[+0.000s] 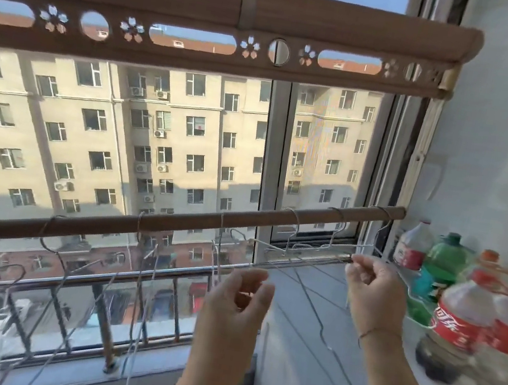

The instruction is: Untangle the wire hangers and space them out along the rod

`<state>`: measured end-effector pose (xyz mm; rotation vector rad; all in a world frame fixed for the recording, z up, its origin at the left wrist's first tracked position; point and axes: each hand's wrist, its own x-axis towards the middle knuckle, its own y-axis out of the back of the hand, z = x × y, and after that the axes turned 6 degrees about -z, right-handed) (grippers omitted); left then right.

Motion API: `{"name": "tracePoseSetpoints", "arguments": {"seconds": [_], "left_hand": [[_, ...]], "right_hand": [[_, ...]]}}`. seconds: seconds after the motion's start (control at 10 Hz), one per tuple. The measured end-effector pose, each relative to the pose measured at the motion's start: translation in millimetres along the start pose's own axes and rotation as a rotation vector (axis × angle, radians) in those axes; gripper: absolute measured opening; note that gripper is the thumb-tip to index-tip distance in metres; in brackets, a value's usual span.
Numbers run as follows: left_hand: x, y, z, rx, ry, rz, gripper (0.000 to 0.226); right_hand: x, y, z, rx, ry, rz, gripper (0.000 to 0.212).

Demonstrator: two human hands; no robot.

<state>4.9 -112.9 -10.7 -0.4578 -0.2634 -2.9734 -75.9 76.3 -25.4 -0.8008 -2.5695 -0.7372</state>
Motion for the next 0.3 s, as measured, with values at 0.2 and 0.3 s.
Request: {"name": "tracePoseSetpoints", "arguments": {"seconds": [0.2,0.3], "left_hand": [[27.0,-56.2,-19.0,-0.099,0.3,-0.092,0.047],[20.5,-51.4,-17.7,0.016,0.252,-0.045,0.038]], "right_hand": [[11.4,-6.7,16.2,-0.151,-0.004,-0.158,0.024],[-1.6,-3.1,14.5,-0.108,0.054,-0.091,0.019]]}}
